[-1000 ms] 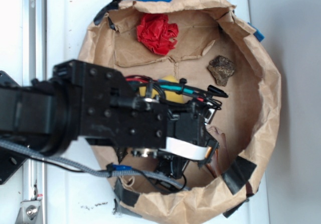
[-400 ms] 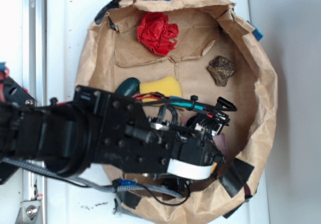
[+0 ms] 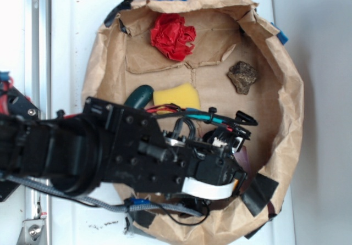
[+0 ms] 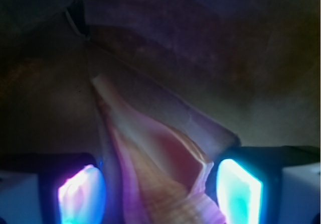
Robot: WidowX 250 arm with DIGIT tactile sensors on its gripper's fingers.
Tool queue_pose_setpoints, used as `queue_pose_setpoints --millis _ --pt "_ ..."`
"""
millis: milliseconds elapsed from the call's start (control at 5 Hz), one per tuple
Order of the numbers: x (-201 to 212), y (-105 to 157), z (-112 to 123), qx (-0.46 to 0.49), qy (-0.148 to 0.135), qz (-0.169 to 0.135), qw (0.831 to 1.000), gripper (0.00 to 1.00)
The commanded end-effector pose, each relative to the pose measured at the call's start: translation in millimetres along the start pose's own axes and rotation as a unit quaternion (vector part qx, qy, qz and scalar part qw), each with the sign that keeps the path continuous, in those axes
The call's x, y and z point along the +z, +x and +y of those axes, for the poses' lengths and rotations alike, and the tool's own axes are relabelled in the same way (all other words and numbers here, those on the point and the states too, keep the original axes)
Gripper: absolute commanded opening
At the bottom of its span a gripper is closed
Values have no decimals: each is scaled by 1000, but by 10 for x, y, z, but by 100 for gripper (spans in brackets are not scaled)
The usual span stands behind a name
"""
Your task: Grab the shell.
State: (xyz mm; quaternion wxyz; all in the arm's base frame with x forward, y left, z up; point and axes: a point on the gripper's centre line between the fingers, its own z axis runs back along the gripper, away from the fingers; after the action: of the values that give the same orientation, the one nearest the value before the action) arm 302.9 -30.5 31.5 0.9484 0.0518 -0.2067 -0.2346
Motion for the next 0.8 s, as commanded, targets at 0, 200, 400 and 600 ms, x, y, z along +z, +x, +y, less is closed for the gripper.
queue_pose_setpoints --millis 0,200,400,600 --pt "39 68 56 -10 4 -10 1000 0" --pt "39 69 62 -5 8 -11 1000 0" --pt "124 89 61 6 -1 -10 1000 0" --pt "472 95 169 79 -41 15 996 0"
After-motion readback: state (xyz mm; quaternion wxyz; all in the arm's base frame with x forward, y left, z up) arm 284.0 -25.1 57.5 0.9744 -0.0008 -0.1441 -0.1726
